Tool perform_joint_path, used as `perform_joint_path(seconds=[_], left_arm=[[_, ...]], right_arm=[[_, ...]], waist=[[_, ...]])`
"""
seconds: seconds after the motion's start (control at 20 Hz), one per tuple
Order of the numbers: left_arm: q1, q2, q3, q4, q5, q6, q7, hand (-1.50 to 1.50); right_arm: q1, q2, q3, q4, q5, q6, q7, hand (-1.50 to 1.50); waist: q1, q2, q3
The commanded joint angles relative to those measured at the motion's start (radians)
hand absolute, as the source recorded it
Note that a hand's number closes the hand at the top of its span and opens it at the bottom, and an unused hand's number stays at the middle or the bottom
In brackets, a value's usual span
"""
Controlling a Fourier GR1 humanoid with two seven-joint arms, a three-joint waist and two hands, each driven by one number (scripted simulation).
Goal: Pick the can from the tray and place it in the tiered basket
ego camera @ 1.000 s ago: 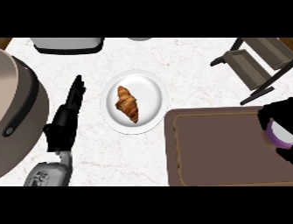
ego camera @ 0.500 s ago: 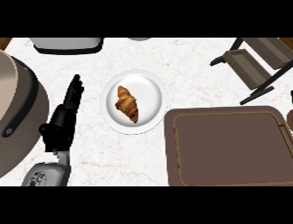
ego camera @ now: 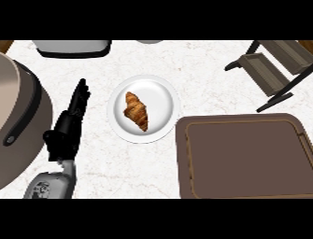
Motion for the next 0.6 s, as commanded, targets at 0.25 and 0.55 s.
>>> perform_joint_path(seconds=[0.25, 0.55], left_arm=[[-0.001, 0.014, 0.012, -0.016, 0.017, -0.023, 0.034, 0.00], [0.003, 0.009, -0.011, -0.043, 0.004, -0.026, 0.049, 0.00]], right_arm=[[-0.418, -0.140, -0.064, 0.322, -0.124, 0.216, 0.148, 1.50], [-0.580, -0.003, -0.157, 0.547, -0.158, 0.151, 0.306, 1.50]], waist=[[0.010, 0.002, 0.000], [0.017, 0.000, 0.000]])
